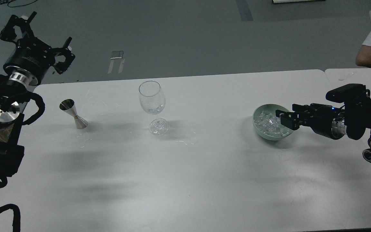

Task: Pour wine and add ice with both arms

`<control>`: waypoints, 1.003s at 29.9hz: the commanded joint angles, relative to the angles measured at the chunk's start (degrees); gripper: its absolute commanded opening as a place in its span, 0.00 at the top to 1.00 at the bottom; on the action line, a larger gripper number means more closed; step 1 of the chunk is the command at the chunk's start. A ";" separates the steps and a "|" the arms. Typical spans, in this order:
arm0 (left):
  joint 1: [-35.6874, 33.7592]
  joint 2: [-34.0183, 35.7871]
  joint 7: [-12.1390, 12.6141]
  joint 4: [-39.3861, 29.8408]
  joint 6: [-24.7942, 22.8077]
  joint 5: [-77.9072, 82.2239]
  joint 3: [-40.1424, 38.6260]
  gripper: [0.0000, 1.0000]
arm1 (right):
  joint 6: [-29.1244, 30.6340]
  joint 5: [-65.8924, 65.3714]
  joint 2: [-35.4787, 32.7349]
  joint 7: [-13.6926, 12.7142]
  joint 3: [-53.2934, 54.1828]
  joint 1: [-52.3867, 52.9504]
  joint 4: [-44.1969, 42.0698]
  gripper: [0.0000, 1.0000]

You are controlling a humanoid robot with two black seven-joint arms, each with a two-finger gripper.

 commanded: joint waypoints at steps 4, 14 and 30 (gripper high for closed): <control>0.01 -0.23 0.01 0.00 -0.03 -0.10 -0.42 0.02 | -0.38 -0.20 1.56 -0.27 -0.09 -0.10 -0.42 0.33; 0.01 -0.32 0.01 0.00 -0.03 -0.45 -0.86 0.02 | -0.47 -1.61 4.54 -0.88 -0.44 -0.54 -2.44 0.33; 1.06 -0.32 -0.08 0.00 0.14 -0.46 -0.95 0.02 | -0.47 -1.52 6.65 -0.97 -0.36 -1.42 -6.22 0.36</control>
